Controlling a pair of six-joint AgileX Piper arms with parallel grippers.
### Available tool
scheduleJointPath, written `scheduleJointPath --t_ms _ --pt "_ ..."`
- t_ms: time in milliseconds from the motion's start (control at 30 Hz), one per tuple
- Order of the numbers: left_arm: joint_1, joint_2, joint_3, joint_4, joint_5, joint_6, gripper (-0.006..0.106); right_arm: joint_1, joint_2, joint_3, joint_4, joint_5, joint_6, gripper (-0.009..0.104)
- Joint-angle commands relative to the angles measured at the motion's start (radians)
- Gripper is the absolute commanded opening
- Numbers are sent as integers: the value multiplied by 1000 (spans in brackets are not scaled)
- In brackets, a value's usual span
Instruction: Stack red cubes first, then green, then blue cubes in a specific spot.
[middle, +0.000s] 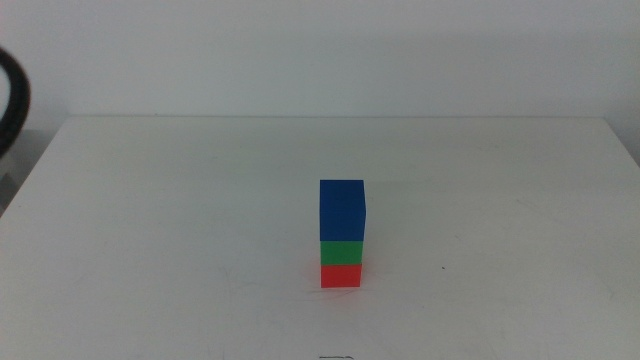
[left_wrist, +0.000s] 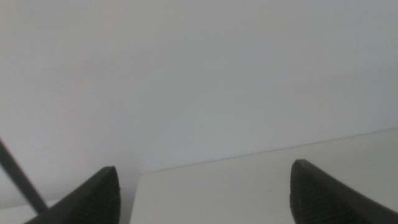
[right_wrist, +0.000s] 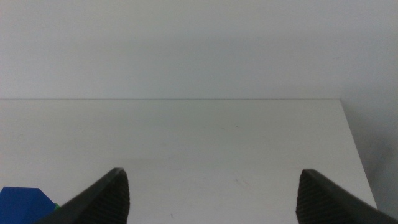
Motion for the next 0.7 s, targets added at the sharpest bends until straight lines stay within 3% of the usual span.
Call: scheduleJointPath --t_ms 0,300,367,500,667 --pt "25 -23 -6 0 -92 -16 94 -7 -6 -22 -12 -77 -16 82" --pt "24 -54 5 -5 -89 -16 94 -7 -15 -10 -16 -77 -16 82" --pt "24 -75 25 -5 -108 -16 94 -7 -44 17 -52 -88 -16 82" --pt "24 -141 120 -23 -160 -16 94 -7 -127 139 -108 -88 -16 82" --pt "24 -268 298 -55 -174 -16 94 -7 -328 376 -115 -99 -16 82"
